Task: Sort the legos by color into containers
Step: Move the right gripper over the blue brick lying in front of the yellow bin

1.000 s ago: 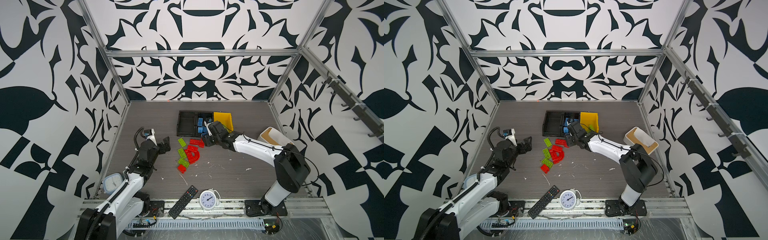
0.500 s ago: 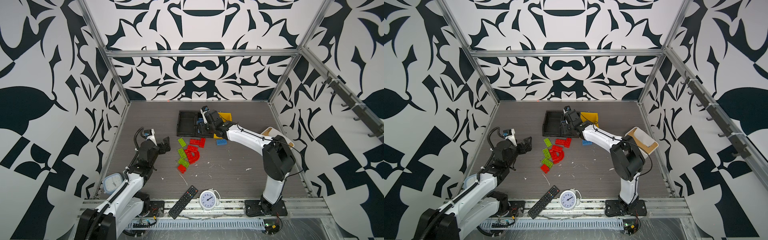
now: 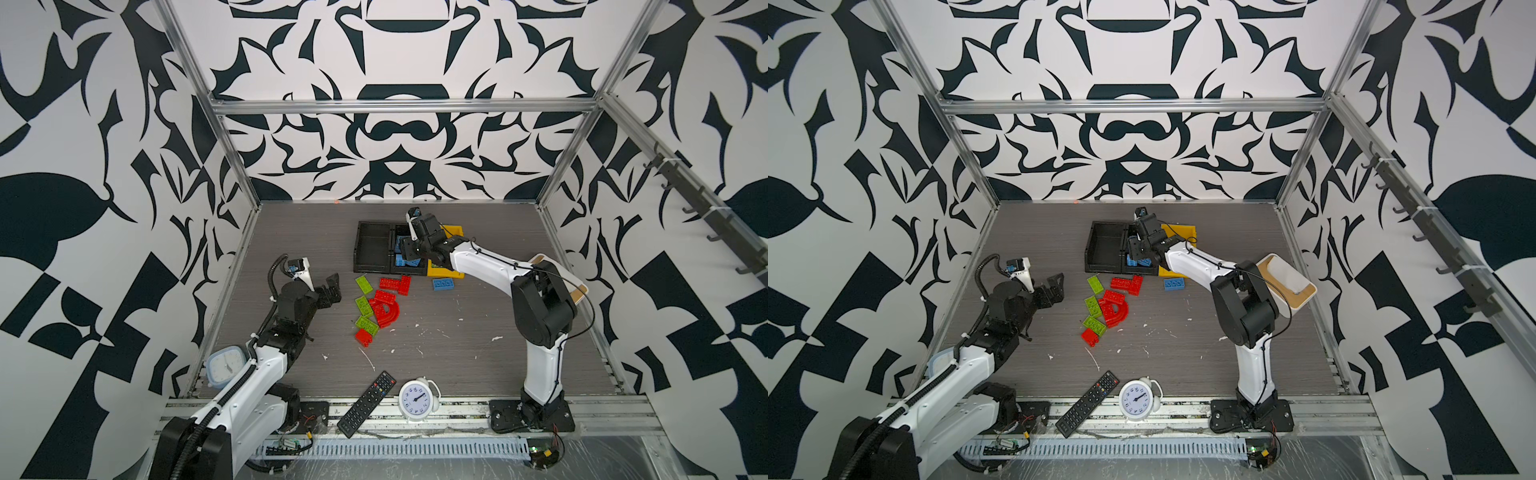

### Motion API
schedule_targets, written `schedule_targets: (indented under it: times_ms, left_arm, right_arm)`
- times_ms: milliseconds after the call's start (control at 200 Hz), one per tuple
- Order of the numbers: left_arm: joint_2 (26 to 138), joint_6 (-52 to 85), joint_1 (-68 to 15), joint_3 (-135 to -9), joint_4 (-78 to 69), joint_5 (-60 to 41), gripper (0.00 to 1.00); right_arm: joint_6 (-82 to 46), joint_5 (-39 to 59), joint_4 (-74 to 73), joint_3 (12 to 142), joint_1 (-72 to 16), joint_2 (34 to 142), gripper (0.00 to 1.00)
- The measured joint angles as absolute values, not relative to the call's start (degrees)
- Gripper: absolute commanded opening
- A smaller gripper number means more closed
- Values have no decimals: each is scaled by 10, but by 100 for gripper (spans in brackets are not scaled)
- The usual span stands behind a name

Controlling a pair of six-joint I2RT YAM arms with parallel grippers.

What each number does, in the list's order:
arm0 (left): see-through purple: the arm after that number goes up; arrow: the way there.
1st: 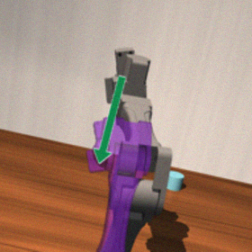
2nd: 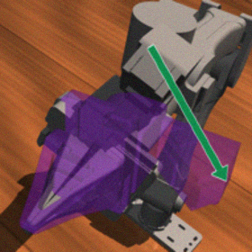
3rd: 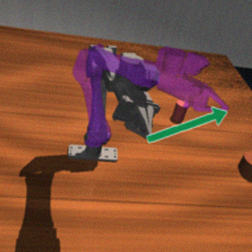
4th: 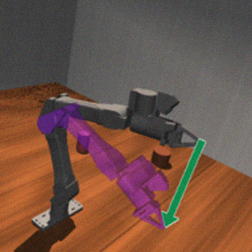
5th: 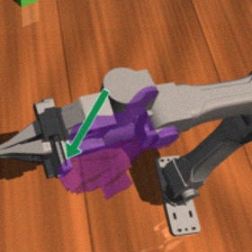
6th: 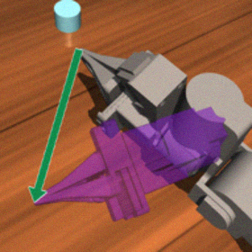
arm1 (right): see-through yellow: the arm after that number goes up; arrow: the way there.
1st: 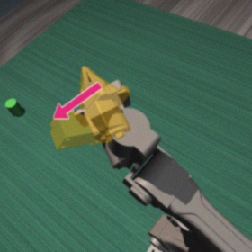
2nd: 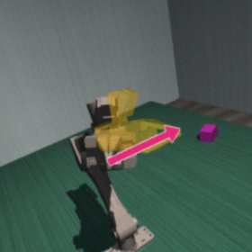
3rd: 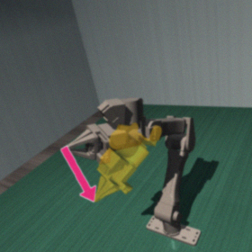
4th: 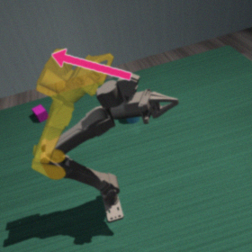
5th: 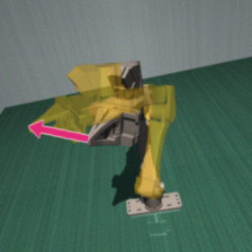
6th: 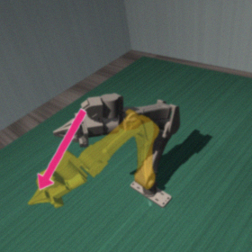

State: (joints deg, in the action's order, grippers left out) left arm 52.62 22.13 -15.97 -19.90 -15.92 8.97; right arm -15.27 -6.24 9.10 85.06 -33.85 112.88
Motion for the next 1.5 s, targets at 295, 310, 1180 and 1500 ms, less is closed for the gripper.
schedule_targets:
  times_ms: [295, 310, 1180, 1500]
  left_arm:
    - [526, 221, -160, -199, -159, 90, 99]
    - [526, 221, -160, -199, -159, 90, 99]
    - [537, 221, -160, -199, -155, 91, 99]
    - [536, 221, -160, -199, -155, 92, 99]
  right_arm:
    - [-154, -66, 92, 865, -338, 1137, 83]
    - [-154, -66, 93, 865, -338, 1137, 83]
    - [-194, -130, 83, 544, -352, 837, 87]
    - [-193, -131, 79, 538, -333, 894, 89]
